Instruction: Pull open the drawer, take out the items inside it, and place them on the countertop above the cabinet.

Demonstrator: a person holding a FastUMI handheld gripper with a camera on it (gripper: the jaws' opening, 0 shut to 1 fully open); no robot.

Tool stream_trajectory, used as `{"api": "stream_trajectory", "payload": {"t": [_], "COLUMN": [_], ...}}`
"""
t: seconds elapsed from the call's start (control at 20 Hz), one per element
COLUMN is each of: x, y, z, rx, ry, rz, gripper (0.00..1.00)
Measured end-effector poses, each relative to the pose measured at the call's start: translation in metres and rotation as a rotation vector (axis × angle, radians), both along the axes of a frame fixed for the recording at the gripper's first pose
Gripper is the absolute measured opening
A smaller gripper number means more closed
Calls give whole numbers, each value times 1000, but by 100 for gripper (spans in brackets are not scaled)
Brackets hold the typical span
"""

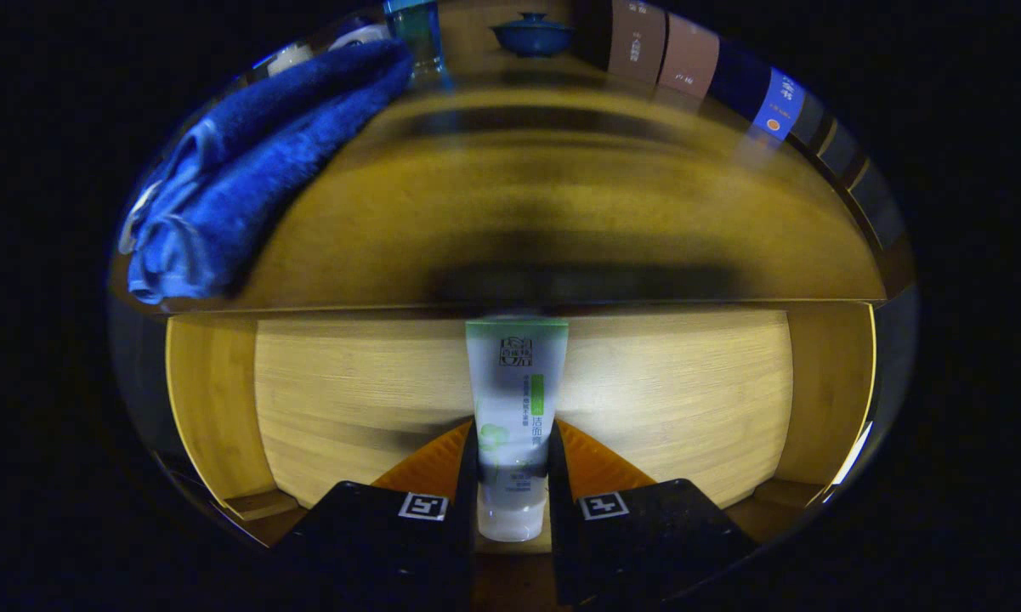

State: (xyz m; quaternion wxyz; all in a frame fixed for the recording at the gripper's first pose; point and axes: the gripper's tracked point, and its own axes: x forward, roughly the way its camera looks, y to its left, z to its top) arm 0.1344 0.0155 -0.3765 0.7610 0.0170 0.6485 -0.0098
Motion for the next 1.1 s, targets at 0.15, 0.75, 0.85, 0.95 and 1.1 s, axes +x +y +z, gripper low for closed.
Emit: {"api": "stream_trajectory", "payload": {"t": [0.15,0.75,0.85,0.95,1.1], "x": [-9,32,56,84,119], "y": [-2,-12,-11,-10,-6], "z": [27,148,156,153,138], "rx": [41,112,115,122,132], "ry": [-36,-345,-362,-361,-332], "rz": [3,-22,-39,-53,-69], "gripper": [41,41,41,41,41]}}
